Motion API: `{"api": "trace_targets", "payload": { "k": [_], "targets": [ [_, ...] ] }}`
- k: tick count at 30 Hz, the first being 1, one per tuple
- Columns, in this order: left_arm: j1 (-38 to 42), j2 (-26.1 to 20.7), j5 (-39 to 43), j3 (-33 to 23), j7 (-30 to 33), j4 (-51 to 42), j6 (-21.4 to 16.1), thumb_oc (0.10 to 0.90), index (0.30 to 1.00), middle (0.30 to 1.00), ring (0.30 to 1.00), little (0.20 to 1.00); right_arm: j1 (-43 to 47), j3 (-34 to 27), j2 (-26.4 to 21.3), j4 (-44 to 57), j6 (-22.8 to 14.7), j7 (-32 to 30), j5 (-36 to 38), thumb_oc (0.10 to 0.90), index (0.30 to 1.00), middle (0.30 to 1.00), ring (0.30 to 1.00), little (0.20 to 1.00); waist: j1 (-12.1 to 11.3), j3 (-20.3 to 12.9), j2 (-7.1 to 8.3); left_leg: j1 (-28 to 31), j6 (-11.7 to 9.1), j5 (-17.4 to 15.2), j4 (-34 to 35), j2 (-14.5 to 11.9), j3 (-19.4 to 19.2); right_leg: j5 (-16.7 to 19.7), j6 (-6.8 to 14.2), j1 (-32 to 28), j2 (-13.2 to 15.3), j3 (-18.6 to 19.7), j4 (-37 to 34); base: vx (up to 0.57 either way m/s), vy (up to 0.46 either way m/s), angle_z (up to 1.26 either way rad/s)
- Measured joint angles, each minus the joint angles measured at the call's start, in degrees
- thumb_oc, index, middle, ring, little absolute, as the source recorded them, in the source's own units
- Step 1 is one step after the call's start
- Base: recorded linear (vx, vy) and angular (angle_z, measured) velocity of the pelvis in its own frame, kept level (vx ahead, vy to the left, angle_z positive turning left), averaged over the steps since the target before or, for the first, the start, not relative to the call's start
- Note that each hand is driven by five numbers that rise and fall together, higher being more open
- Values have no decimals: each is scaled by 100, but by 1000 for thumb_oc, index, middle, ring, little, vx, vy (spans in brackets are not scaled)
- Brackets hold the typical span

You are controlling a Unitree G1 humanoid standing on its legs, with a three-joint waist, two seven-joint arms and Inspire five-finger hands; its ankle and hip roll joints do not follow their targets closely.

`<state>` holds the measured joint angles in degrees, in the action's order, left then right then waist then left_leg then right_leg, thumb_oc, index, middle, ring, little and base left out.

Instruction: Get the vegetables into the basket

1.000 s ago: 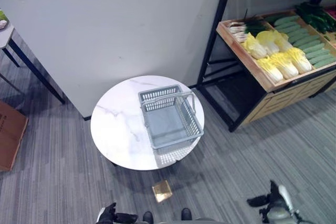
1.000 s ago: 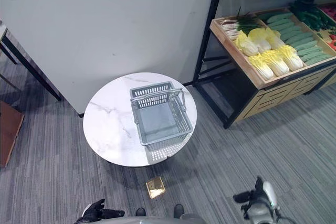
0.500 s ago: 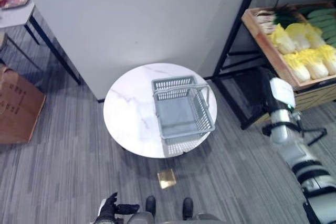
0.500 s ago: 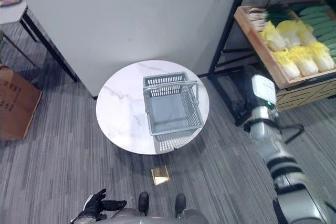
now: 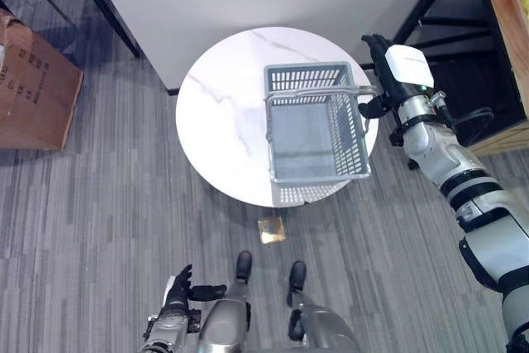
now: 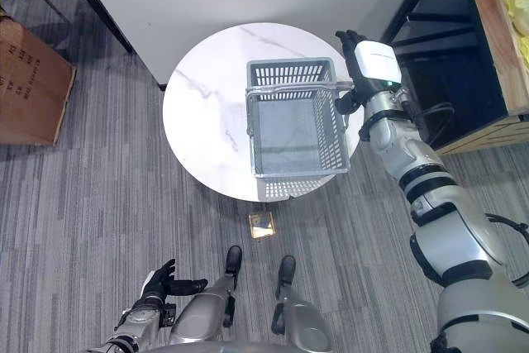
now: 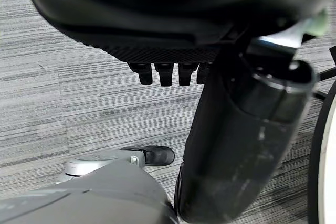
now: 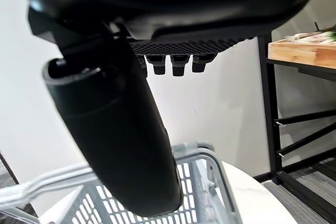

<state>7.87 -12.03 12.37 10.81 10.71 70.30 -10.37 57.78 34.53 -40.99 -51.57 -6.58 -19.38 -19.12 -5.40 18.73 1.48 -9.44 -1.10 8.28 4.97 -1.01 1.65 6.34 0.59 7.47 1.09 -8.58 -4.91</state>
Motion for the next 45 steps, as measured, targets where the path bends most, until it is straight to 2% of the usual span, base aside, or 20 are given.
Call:
{"api": "trace_targets", "payload": {
  "k": [6,12,18,23,27,28,29,30,37,41,42,43,44,45],
  "targets": [
    [109,-23,7,89,47,-11,3,900,1000,1000,1000,1000,193,71,5,-410,87,24,209,900,1000,1000,1000,1000,-8,96,-6,-53,0,1,0,1,26,-3,1,42,-1,-26,0,13,-1,2],
    [116,-16,7,100,75,-13,4,900,1000,1000,1000,1000,219,74,34,332,80,23,421,900,1000,1000,1000,1000,-3,98,-5,-82,-3,3,0,-5,52,-3,1,63,-9,-50,0,9,-4,1],
    [118,-22,7,97,103,-12,-6,900,1000,1000,1000,1000,300,254,117,417,39,29,446,900,1000,1000,1000,1000,-36,115,28,-87,-3,19,0,1,90,-2,0,51,-4,-90,0,9,-2,4],
    [119,-21,9,141,120,-12,-33,900,1000,1000,1000,1000,522,368,582,-871,17,52,448,900,1000,1000,1000,1000,-96,115,29,-92,-5,28,0,1,117,-2,1,45,-7,-113,1,-1,0,1],
    [150,-25,11,254,168,-12,-88,900,1000,1000,1000,1000,532,362,694,-1399,59,50,452,900,1000,1000,1000,1000,-153,118,23,-157,-18,57,-1,11,237,-5,1,65,-5,-193,0,-6,1,13],
    [161,-26,11,289,183,-12,-107,900,1000,1000,1000,1000,531,362,700,-1444,84,51,455,788,844,844,844,844,-170,121,17,-175,-22,65,-1,10,253,-7,0,71,-6,-225,0,-1,-7,12],
    [168,-27,12,305,192,-12,-111,900,1000,1000,1000,1000,532,362,709,-1437,90,51,461,647,646,646,646,646,-178,122,16,-190,-26,71,-1,10,267,-8,-1,79,-6,-241,0,6,4,9],
    [175,-27,11,311,196,-12,-111,900,1000,1000,1000,1000,541,360,733,-1430,89,50,477,400,300,300,300,300,-185,122,16,-195,-29,75,-1,9,273,-8,-1,82,-7,-247,0,9,6,4],
    [226,-20,14,431,274,-20,-104,900,1000,1000,1000,1000,591,298,916,-1414,135,-66,616,400,300,300,300,300,-247,141,-28,-203,-32,79,-7,13,297,-12,-5,81,-5,-263,0,0,0,0],
    [234,-21,10,481,285,-6,-27,900,1000,1000,1000,1000,585,298,956,-1607,94,-56,596,400,300,300,300,300,-312,133,-145,-201,-32,80,-56,21,318,-10,-8,50,-1,-287,1,-31,17,8],
    [233,-26,-53,480,251,12,-10,900,1000,1000,1000,1000,105,-162,487,-2067,-232,-79,542,400,300,300,300,300,-459,102,-199,-173,-32,80,-106,54,415,-37,2,-39,26,-347,31,-53,32,28],
    [192,-44,-62,536,272,74,1,900,1000,1000,1000,1000,60,-357,372,-2365,-174,-93,557,400,300,300,300,300,-467,95,-211,-145,-33,79,-109,78,418,-67,3,-54,54,-347,70,-12,22,23],
    [190,-48,-76,535,267,251,79,900,1000,1000,1000,1000,21,-534,288,-2402,40,-2,610,400,300,300,300,300,-401,66,-216,-119,-33,79,-110,92,409,-63,9,-66,71,-317,85,-19,25,-7],
    [67,-91,-129,514,226,272,141,900,1000,1000,1000,1000,-176,-661,46,-1839,214,107,683,400,300,300,300,300,-264,66,-216,-102,-31,80,-109,106,386,-45,29,-71,87,-289,88,-9,25,-21]
  ]
}}
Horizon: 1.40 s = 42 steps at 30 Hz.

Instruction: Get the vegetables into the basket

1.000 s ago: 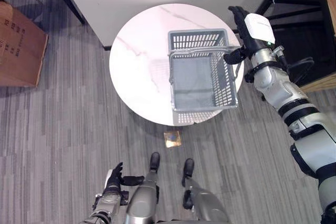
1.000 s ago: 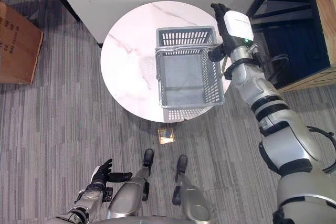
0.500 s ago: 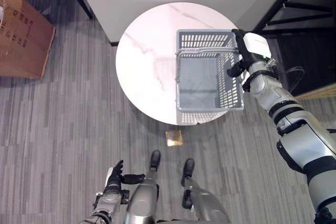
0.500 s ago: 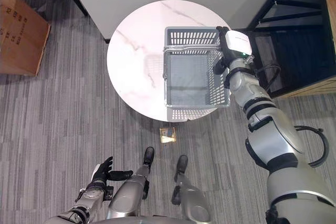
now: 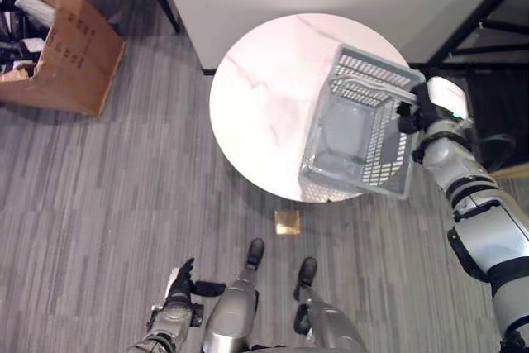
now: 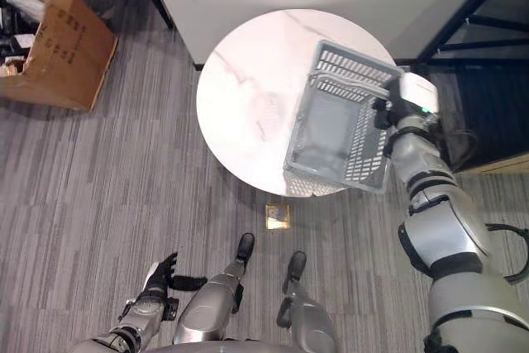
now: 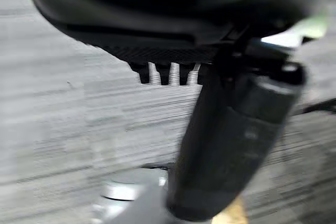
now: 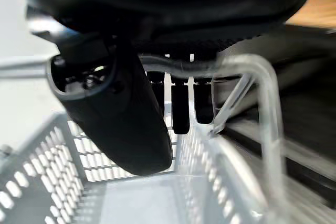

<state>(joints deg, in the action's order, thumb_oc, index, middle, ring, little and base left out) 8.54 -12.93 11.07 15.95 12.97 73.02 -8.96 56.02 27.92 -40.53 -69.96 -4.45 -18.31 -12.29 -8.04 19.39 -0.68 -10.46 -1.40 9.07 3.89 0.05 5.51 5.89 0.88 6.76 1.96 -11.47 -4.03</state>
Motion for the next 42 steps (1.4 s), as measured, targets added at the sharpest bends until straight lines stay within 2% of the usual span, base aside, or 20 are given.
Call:
{"api": "trace_targets", "payload": {
  "k": [2,3,4,5,9,11,14,16,19,22,26,30,35,39,42],
  "targets": [
    [-258,10,-2,-284,-43,-28,82,900,1000,1000,1000,1000,-598,-66,-428,2172,145,89,199,400,300,300,300,300,370,-3,6,116,3,-1,7,-1,-129,40,13,-61,9,153,-17,8,15,-30],
    [-291,13,-2,-379,-56,-40,84,900,1000,1000,1000,1000,-789,6,-533,2844,126,110,196,400,300,300,300,300,455,-4,7,158,2,-4,7,-8,-135,43,11,-93,2,165,-18,20,0,-19],
    [-293,16,-4,-426,-60,-48,90,900,1000,1000,1000,1000,-878,12,-569,3108,114,113,195,400,300,300,300,300,478,-7,12,176,3,-5,10,-11,-154,43,11,-102,-1,181,-17,18,-6,-19],
    [-336,26,-6,-580,-94,-147,89,900,1000,1000,1000,1000,-1453,-94,-694,4016,-4,99,115,400,300,300,300,300,491,-42,42,324,-3,-16,48,-50,-226,39,8,-211,-31,232,-20,1,-5,-25],
    [-309,14,-159,-698,-162,-215,78,900,1000,1000,1000,1000,-2030,-316,-686,4165,-153,216,268,400,300,300,300,300,538,-104,155,432,-14,-37,81,-108,-360,54,-11,-243,-80,379,-38,22,3,-19],
    [-390,35,-218,-883,-230,-222,111,900,1000,1000,1000,1000,-2739,-669,-700,4673,-205,399,355,400,300,300,300,300,566,-106,158,546,-9,-75,113,-117,-444,54,-6,-324,-87,463,-66,32,3,-20],
    [-606,49,-290,-1064,-320,-233,134,900,1000,1000,1000,1000,-3661,-780,-884,5375,-412,705,371,400,300,300,300,300,719,-125,170,709,-2,-138,113,-112,-487,64,-19,-485,-81,504,-85,33,5,-11],
    [-618,60,-340,-1115,-359,-236,160,900,1000,1000,1000,1000,-3880,-833,-948,5491,-503,853,366,400,300,300,300,300,801,-150,177,743,8,-157,113,-114,-560,65,-20,-486,-80,566,-87,34,17,-16],
    [-649,71,-450,-1181,-440,-240,177,900,1000,1000,1000,1000,-4478,-1219,-960,5677,-527,985,340,400,300,300,300,300,782,-192,176,933,35,-211,113,-117,-687,50,-13,-622,-80,696,-87,27,14,-22],
    [-738,72,-563,-1225,-469,-124,224,900,1000,1000,1000,1000,-5125,-1701,-978,5835,-532,1097,294,400,300,300,300,300,981,-302,187,1176,38,-306,110,-114,-836,21,1,-801,-77,848,-87,42,14,-23],
    [-842,95,-665,-1224,-494,-86,245,900,1000,1000,1000,1000,-5677,-2199,-960,5949,-532,1111,166,400,300,300,300,300,1105,-533,177,1325,45,-367,108,-124,-958,0,5,-900,-86,970,-87,26,15,-18],
    [-886,100,-666,-1223,-575,-82,232,900,1000,1000,1000,1000,-6017,-2381,-963,6148,-534,1113,146,400,300,300,300,300,1253,-688,184,1378,48,-405,88,-123,-1018,-24,32,-937,-88,1031,-87,12,8,-8],
    [-906,117,-674,-1241,-577,-81,223,900,1000,1000,1000,1000,-6403,-2590,-964,6468,-638,1143,120,400,300,300,300,300,1325,-703,185,1400,65,-509,-77,-123,-1104,-66,63,-949,-86,1133,-7,-23,23,-11],
    [-890,114,-781,-1327,-569,-89,221,900,1000,1000,1000,1000,-6571,-2768,-932,6548,-718,1143,119,400,300,300,300,300,1373,-696,200,1289,100,-650,-333,-126,-1280,-256,106,-653,-77,1300,440,-59,38,-17],
    [-875,83,-781,-1327,-566,-94,218,900,1000,1000,1000,1000,-6575,-2813,-889,6547,-717,1142,98,400,300,300,300,300,1400,-687,246,1217,120,-706,-453,-112,-1391,-258,126,-554,-65,1415,519,-60,72,-22]
  ]
}}
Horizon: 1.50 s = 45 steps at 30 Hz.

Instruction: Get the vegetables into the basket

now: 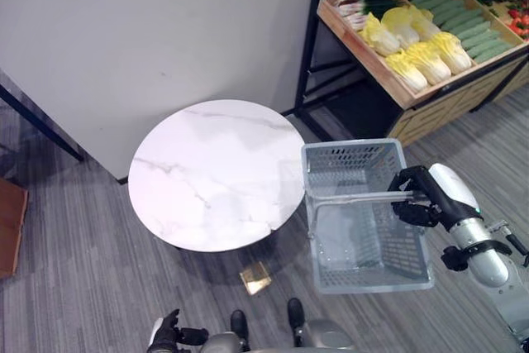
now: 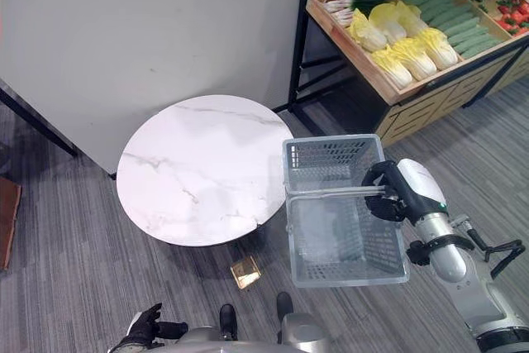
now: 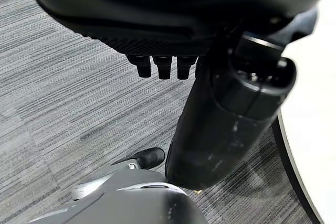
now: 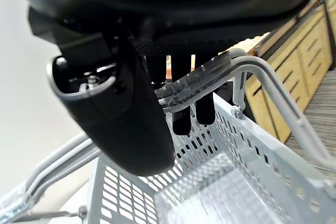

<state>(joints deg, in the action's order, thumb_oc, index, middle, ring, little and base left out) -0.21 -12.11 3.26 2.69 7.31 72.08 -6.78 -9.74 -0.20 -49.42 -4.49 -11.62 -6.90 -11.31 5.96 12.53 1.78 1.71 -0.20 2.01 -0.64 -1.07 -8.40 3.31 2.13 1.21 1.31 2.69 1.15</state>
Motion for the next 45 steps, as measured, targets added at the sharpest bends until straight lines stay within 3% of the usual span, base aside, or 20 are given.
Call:
{"api": "trace_targets", "payload": {
  "k": [6,7,8,9,10,11,12,14,15,16,21,30,34,36,37,38,40,41,43,45],
  "targets": [
    [32,-36,-9,14,21,-23,-3,900,1000,1000,1000,1000,-109,-131,124,110,0,-12,-11,400,300,300,300,300,196,80,173,-27,135,-42,67,143,-512,206,217,270,56,538,-51,-206,109,-46],
    [61,-32,-11,41,31,-43,-7,900,1000,1000,1000,1000,-83,-131,128,114,0,-18,-23,400,300,300,300,300,217,87,185,-63,175,-23,93,169,-668,340,297,366,54,707,-82,-205,-9,-116],
    [57,-79,-35,100,100,-114,-54,900,1000,1000,1000,1000,139,-85,173,112,1,-50,-139,400,300,300,300,300,205,104,184,-231,261,-21,113,102,-1107,487,688,623,90,908,-222,-143,19,-117],
    [159,-112,-75,127,131,-143,-57,900,1000,1000,1000,1000,161,-84,216,115,6,-83,-143,400,300,300,300,300,293,186,272,-321,335,-9,44,86,-1288,429,637,720,182,747,-241,-269,62,-160],
    [191,-268,-120,149,141,-259,-89,900,1000,1000,1000,1000,213,-19,319,124,17,-83,-194,400,300,300,300,300,169,275,353,-348,352,-14,30,-51,-1656,321,542,944,312,64,-87,-228,62,-148],
    [173,-312,-123,165,126,-332,-127,900,1000,1000,1000,1000,211,8,374,133,15,-84,-210,400,300,300,300,300,-24,324,297,-290,362,7,66,-282,-2063,209,433,972,536,-1045,204,-174,64,-197],
    [126,-326,-123,165,120,-446,-136,900,1000,1000,1000,1000,209,16,411,141,11,-84,-217,400,300,300,300,300,-214,351,244,-210,352,14,55,-499,-2333,131,478,901,703,-1754,495,-37,25,-163],
    [80,-377,-122,112,125,-480,-150,900,1000,1000,1000,1000,232,50,413,172,9,-84,-223,400,300,300,300,300,-397,355,224,-103,315,24,124,-754,-2618,61,561,555,1043,-2538,782,-32,-18,-110],
    [29,-516,-120,137,123,-547,-121,900,1000,1000,1000,1000,204,42,413,348,14,-87,-232,400,300,300,300,300,-322,287,428,-89,137,95,146,-702,-2581,217,612,104,1168,-2457,548,-26,-59,-69],
    [11,-563,-122,67,118,-505,-104,900,1000,1000,1000,1000,228,42,399,511,13,-94,-232,400,300,300,300,300,-307,274,506,-72,19,162,177,-694,-2635,102,648,-1,1102,-2453,249,45,-105,-79],
    [-48,-150,-244,-9,77,-433,-122,900,1000,1000,1000,1000,73,-131,256,573,33,-117,-236,400,300,300,300,300,-153,83,107,-53,-296,296,62,-1025,-2527,88,559,-34,696,-2173,-88,41,-124,-45],
    [42,6,-275,27,-20,-414,-112,900,1000,1000,1000,1000,-225,-364,243,490,62,-156,-238,400,300,300,300,300,58,44,-171,-174,-363,314,-241,-1212,-2391,-75,502,145,616,-2023,124,39,-175,-6],
    [191,-9,-238,-6,5,-484,-118,900,1000,1000,1000,1000,-199,-446,224,449,31,-168,-238,400,300,300,300,300,-34,147,-282,-615,-466,399,-1054,-1465,-2013,-265,277,455,589,-1947,536,-11,-168,-7],
    [167,-33,-185,-9,31,-649,-131,900,1000,1000,1000,1000,-157,-436,207,459,13,-168,-237,400,300,300,300,300,-230,228,-146,-774,-853,706,-1633,-1592,-1298,-346,80,454,556,-1703,626,25,-15,-49],
    [164,-11,-112,2,33,-698,-155,900,1000,1000,1000,1000,-120,-437,188,466,12,-180,-236,400,300,300,300,300,-279,239,-131,-889,-869,768,-1805,-1564,-869,-320,36,406,545,-1662,573,78,23,-51],
    [178,21,-88,15,30,-761,-173,900,1000,1000,1000,1000,-73,-442,183,462,13,-241,-233,400,300,300,300,300,-272,262,-80,-961,-934,400,-1644,-1236,-171,-288,65,400,558,-1568,513,112,39,-33],
    [178,57,-86,18,80,-813,-231,900,1000,1000,1000,1000,-24,-437,183,452,14,-286,-233,400,300,300,300,300,-303,313,11,-992,-803,-44,-1050,-537,540,-193,194,443,546,-1386,296,193,98,-43],
    [190,79,-78,35,139,-797,-244,900,1000,1000,1000,1000,45,-379,186,413,13,-289,-236,400,300,300,300,300,-330,325,33,-976,-693,-88,-619,-259,899,-163,233,462,472,-1200,206,203,114,-52],
    [281,88,30,-1,150,-597,-223,900,1000,1000,1000,1000,207,-226,190,208,13,-291,-244,400,300,300,300,300,-398,352,51,-992,-564,-5,76,-46,1384,-106,182,431,266,-967,2,178,119,-61],
    [375,100,97,14,148,-568,-248,900,1000,1000,1000,1000,253,-173,203,-28,17,-292,-242,400,300,300,300,300,-513,369,70,-1051,-547,40,151,57,1908,-41,125,341,139,-681,-73,154,179,-75]
  ]
}}
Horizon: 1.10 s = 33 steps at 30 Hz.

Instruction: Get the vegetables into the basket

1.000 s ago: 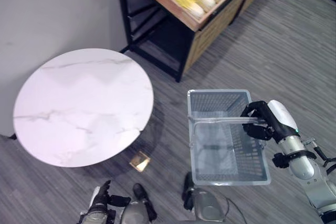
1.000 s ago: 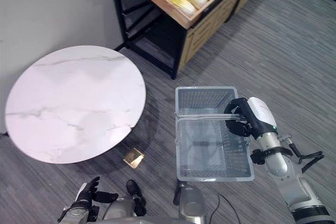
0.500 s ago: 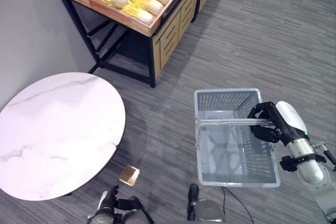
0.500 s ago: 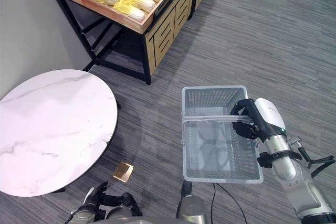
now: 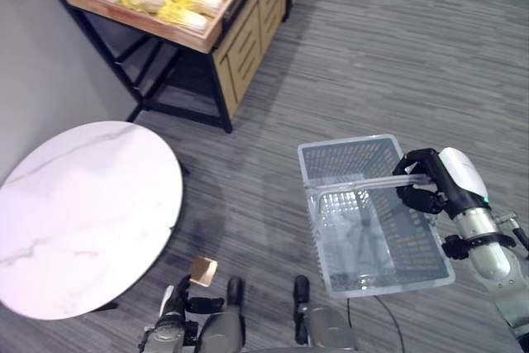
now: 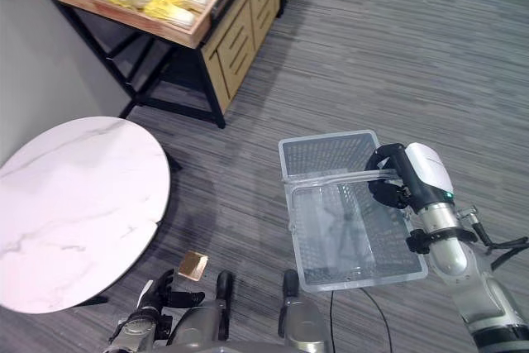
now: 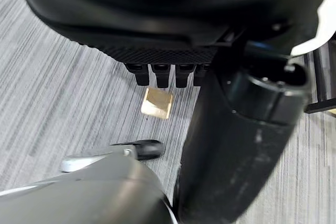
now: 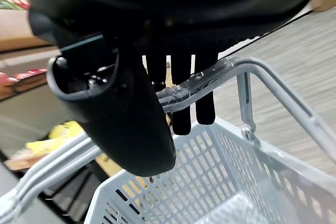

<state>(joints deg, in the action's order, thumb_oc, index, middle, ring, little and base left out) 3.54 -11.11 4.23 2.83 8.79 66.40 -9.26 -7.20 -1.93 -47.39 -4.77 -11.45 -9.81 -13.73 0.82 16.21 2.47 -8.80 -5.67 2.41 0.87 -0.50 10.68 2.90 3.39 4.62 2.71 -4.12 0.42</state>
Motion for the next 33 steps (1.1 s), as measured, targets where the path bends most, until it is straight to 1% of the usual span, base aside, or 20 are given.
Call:
{"api": "trace_targets", "payload": {
  "k": [1,3,4,5,6,7,9,11,12,14,15,16,19,21,23,24,26,28,30,33],
  "targets": [
    [3,12,19,0,2,27,-1,900,1000,1000,1000,1000,15,0,12,-9,0,0,1,400,300,300,300,300,-9,-6,-13,13,21,11,8,18,49,11,-11,-7,-23,116,-3,190,328,-95],
    [9,28,24,7,12,141,6,900,1000,1000,1000,1000,10,-10,25,14,2,-16,-2,400,300,300,300,300,30,-61,-126,220,251,28,7,-68,-445,79,11,-98,-42,349,-76,141,272,-89],
    [10,22,22,8,12,218,21,900,1000,1000,1000,1000,-6,-24,56,14,5,-45,-1,400,300,300,300,300,104,-59,-123,273,390,122,46,-70,-547,91,31,-151,6,396,-90,112,239,-63],
    [-18,16,14,21,12,251,23,900,1000,1000,1000,1000,-20,-27,74,12,17,-72,-3,400,300,300,300,300,210,-70,-142,320,494,375,46,-23,-746,103,76,-165,65,463,-83,111,239,-54],
    [-3,-26,12,127,8,246,25,900,1000,1000,1000,1000,-24,-25,169,13,53,-83,-8,400,300,300,300,300,238,-75,-58,356,614,342,32,105,-937,138,112,-121,196,634,-57,120,268,-62],
    [20,-51,-1,209,8,279,30,900,1000,1000,1000,1000,-14,-32,247,12,75,-109,-12,400,300,300,300,300,232,-72,-55,380,691,349,33,150,-1050,102,172,-99,270,721,-3,69,172,-57],
    [36,-97,-105,316,7,187,35,900,1000,1000,1000,1000,-9,21,385,8,107,-133,-27,400,300,300,300,300,169,-76,-38,451,782,252,44,283,-1315,145,168,-23,390,725,80,62,135,-54],
    [40,-133,-128,322,6,121,15,900,1000,1000,1000,1000,9,70,460,6,108,-133,-70,400,300,300,300,300,131,-76,-38,485,791,247,95,350,-1391,131,183,13,484,722,105,93,123,-35],
    [93,-222,-145,317,27,114,5,900,1000,1000,1000,1000,115,260,548,-127,91,-130,-118,400,300,300,300,300,58,-75,-8,590,804,208,166,386,-1506,246,286,0,510,688,83,94,99,-36],
    [93,-395,-147,319,75,92,11,900,1000,1000,1000,1000,298,476,666,-443,78,-132,-120,400,300,300,300,300,-116,-72,76,783,797,198,314,386,-1601,229,313,-132,512,648,-10,103,41,-32],
    [44,-494,-147,313,86,83,24,900,1000,1000,1000,1000,432,484,759,-783,75,-132,-182,400,300,300,300,300,-197,-86,160,872,801,200,396,366,-1639,207,345,-204,490,615,-102,113,15,-13],
    [-8,-520,-148,313,82,82,24,900,1000,1000,1000,1000,465,482,765,-944,86,-142,-215,400,300,300,300,300,-213,-87,197,922,798,198,411,365,-1644,183,382,-296,492,583,-188,92,-14,-9],
    [-154,-499,-148,311,81,76,28,900,1000,1000,1000,1000,437,479,766,-1235,152,-158,-229,400,300,300,300,300,-178,-98,212,1003,771,183,412,291,-1615,227,452,-480,422,536,-369,43,-32,2],
    [-247,-449,-148,311,80,75,45,900,1000,1000,1000,1000,427,475,820,-1422,174,-228,-280,400,300,300,300,300,-134,-114,214,1029,733,186,413,217,-1607,259,425,-554,358,519,-464,27,-72,0],
    [-324,-399,-158,315,69,63,49,900,1000,1000,1000,1000,418,474,946,-1875,223,-294,-394,400,300,300,300,300,-146,-212,241,1037,708,190,412,150,-1579,286,399,-600,292,479,-540,13,-91,6],
    [-326,-360,-201,315,71,53,43,900,1000,1000,1000,1000,409,470,988,-2279,291,-307,-397,400,300,300,300,300,-146,-227,228,1022,671,214,412,89,-1525,276,380,-607,231,418,-540,21,-100,15],
    [-349,-333,-213,315,69,86,43,900,1000,1000,1000,1000,217,438,1117,-2658,379,-393,-406,400,300,300,300,300,-144,-308,169,1032,636,233,411,27,-1440,249,334,-658,169,334,-540,31,-98,17],
    [-376,-306,-213,313,67,127,41,900,1000,1000,1000,1000,120,425,1154,-2868,460,-451,-583,400,300,300,300,300,-144,-358,127,1032,605,242,410,-6,-1431,254,310,-660,137,330,-542,16,-65,5],
    [-407,-266,-214,310,64,170,40,900,1000,1000,1000,1000,-29,358,1197,-3057,473,-530,-611,400,300,300,300,300,-130,-400,58,1034,569,258,410,-40,-1430,267,271,-661,102,330,-544,1,-39,-1],
    [-438,-178,-218,202,75,238,32,900,1000,1000,1000,1000,-55,336,1314,-3137,494,-616,-610,400,300,300,300,300,-106,-433,12,1006,543,255,371,-57,-1431,272,237,-648,83,333,-560,-7,10,0]
  ]
}}
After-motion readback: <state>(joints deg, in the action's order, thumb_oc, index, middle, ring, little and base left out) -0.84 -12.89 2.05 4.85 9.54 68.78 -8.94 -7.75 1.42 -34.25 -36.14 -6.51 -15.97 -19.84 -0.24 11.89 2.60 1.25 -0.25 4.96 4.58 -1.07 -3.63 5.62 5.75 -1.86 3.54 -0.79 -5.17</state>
